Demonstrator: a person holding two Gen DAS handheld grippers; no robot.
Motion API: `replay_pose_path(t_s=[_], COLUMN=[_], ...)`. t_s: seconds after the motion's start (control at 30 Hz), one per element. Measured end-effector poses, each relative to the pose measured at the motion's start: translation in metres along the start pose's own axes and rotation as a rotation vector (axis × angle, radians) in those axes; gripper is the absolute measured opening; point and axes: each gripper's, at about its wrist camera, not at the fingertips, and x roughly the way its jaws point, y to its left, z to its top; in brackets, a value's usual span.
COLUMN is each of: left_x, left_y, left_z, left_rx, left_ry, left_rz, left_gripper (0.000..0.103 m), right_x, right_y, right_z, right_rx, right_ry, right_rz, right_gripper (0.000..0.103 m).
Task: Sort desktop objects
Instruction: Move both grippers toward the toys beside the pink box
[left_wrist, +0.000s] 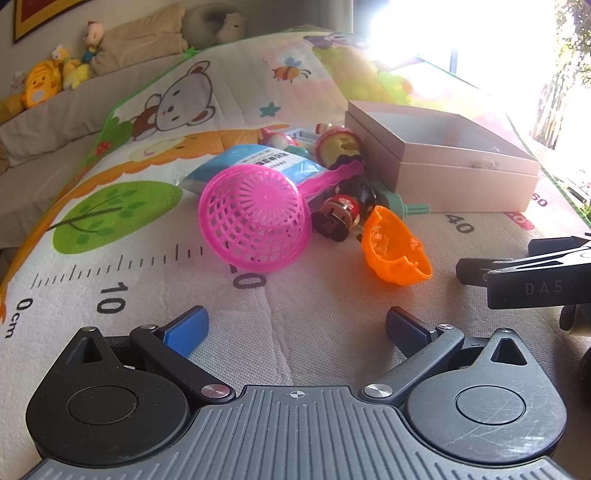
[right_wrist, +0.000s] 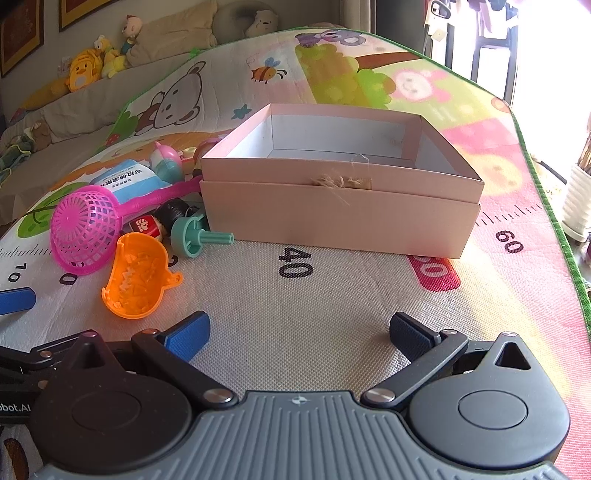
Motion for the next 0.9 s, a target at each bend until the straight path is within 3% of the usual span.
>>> replay_pose_path(t_s=[0.63,0.9], left_x=[0.0,0.003], left_y=[0.0,0.002], left_z=[0.0,0.004], left_rx=[0.0,-0.007], left_ry=[0.001,0.046], left_rz=[0.0,0.003], left_gripper=[0.103,0.103], right_x=[0.001,-0.012], right_y=[0.0,0.001], right_z=[0.0,-0.006], right_rx=[-0.002,0.002], right_ry=[-0.005,0.047], right_rz=[-0.004,-0.009], right_gripper=[0.103,0.103])
